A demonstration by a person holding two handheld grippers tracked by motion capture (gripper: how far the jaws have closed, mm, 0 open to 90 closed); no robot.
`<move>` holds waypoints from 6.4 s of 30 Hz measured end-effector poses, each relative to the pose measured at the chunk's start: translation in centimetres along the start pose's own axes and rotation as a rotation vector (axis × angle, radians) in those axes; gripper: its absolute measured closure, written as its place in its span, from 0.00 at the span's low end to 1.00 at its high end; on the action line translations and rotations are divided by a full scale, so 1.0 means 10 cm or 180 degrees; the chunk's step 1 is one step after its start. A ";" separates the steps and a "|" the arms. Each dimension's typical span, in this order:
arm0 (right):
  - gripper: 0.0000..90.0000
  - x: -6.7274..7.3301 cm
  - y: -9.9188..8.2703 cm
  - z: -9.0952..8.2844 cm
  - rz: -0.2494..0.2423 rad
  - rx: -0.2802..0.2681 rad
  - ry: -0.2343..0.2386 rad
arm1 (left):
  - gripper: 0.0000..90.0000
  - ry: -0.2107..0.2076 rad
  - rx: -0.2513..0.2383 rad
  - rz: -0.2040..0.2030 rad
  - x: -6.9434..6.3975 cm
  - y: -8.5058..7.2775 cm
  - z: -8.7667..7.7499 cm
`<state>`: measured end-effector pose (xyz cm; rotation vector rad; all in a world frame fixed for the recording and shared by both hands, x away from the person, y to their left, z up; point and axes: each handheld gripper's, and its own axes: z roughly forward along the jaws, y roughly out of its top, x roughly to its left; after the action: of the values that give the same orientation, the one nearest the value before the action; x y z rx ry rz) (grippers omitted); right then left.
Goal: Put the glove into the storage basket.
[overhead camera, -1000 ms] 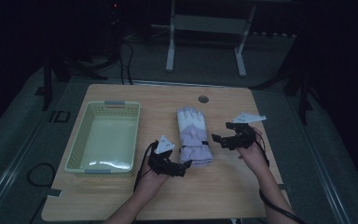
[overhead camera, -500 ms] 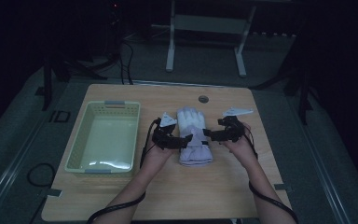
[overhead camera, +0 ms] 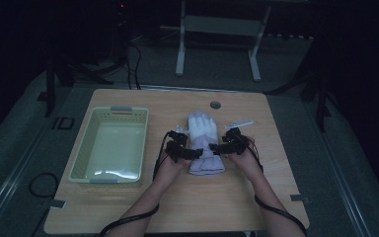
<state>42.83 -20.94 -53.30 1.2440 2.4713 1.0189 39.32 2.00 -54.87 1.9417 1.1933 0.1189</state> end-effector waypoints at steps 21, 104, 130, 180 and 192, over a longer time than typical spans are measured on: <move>0.87 0.08 -0.01 0.05 0.0125 0.0222 0.0225 | 0.71 -0.0430 0.0231 -0.0058 0.05 0.09 0.08; 0.90 2.38 1.51 0.26 -0.0406 -0.0343 0.0513 | 0.85 0.0122 0.0178 0.0065 1.21 0.13 -2.57; 0.90 2.70 1.27 1.26 -0.0551 0.0384 0.0151 | 0.84 0.0280 0.0613 -0.0571 1.80 -0.51 -2.06; 0.14 1.97 1.17 0.52 -0.0497 -0.0379 0.0677 | 0.02 0.0760 -0.0288 0.0097 1.17 -0.43 -2.03; 0.14 1.59 0.95 0.32 -0.0585 -0.0383 0.0514 | 0.02 0.0602 -0.0355 0.0385 0.74 -0.31 -1.82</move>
<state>40.33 -3.25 -47.40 0.9128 2.5411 1.2399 32.60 19.25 -47.58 1.9360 1.1632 0.4320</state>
